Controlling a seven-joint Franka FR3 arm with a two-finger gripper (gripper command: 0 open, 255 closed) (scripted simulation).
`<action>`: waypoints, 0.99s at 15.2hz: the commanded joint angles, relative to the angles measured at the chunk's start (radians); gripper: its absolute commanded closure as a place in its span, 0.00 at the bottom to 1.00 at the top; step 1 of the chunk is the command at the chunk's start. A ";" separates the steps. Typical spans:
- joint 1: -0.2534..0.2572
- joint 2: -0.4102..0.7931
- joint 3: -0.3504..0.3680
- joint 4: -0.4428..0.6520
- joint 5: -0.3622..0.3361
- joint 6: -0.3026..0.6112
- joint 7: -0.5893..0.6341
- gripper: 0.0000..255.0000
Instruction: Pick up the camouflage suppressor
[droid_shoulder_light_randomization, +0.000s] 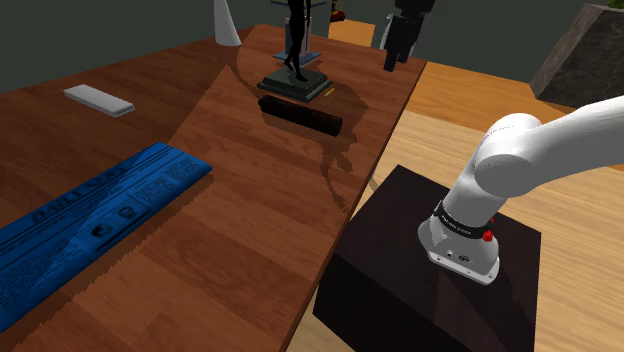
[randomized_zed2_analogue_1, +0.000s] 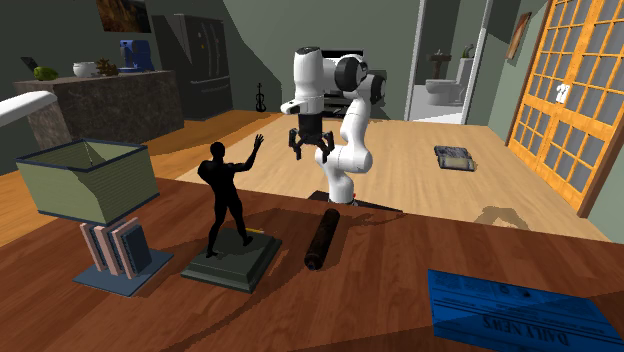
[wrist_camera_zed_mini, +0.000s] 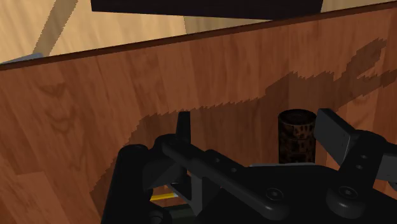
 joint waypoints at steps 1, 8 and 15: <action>0.000 0.000 0.000 0.000 0.000 0.000 0.000 0.00; 0.028 0.199 0.093 0.018 0.038 0.190 0.089 0.00; 0.044 0.436 0.178 0.104 0.035 0.350 0.183 0.00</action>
